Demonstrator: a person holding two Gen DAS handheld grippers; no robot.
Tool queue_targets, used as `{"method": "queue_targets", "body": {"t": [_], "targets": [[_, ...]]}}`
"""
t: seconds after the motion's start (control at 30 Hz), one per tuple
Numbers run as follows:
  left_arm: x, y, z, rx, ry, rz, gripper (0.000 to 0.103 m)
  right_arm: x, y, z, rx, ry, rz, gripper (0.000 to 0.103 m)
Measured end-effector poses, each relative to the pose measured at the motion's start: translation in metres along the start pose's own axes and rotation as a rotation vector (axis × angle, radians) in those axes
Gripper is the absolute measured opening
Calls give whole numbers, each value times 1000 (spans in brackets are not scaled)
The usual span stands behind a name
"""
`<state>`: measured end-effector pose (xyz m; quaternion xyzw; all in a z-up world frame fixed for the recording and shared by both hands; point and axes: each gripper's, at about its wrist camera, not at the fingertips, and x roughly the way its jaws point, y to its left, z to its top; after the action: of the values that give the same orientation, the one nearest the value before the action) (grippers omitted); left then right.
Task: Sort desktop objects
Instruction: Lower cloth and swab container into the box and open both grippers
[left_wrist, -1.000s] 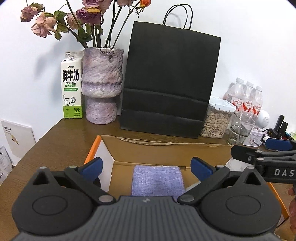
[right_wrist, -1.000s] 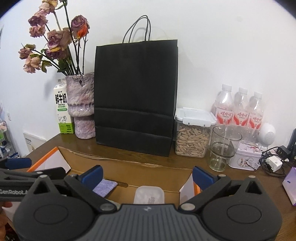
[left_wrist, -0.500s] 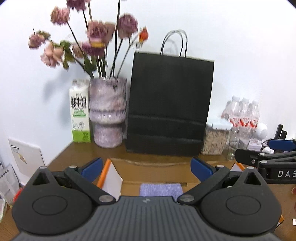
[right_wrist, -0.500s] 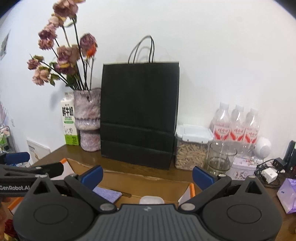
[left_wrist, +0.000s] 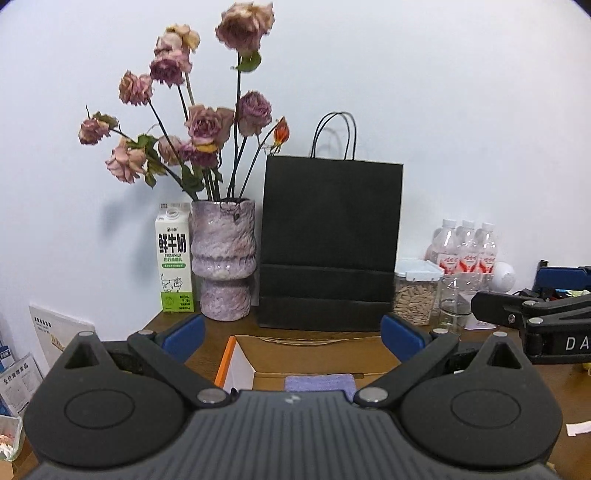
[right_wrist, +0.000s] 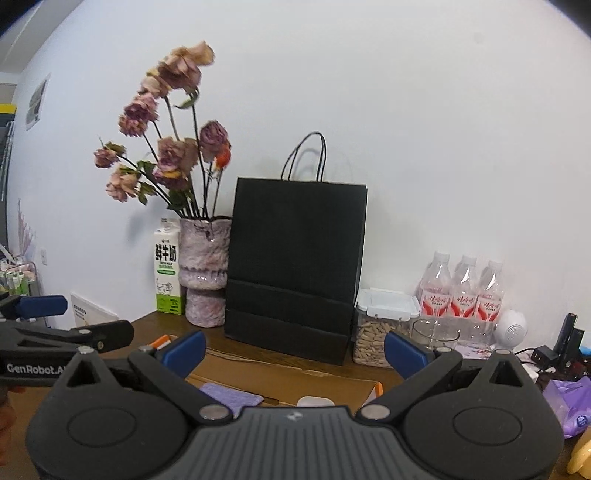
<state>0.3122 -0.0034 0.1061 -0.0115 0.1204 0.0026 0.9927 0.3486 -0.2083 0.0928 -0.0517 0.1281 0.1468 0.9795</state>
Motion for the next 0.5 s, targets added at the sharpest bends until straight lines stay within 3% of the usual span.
{"method": "queue_targets", "body": {"t": [0.5], "targets": [[-76,4,-27,15,-16,-20,103,-81,20,-25,-10,-26,3,103]]}}
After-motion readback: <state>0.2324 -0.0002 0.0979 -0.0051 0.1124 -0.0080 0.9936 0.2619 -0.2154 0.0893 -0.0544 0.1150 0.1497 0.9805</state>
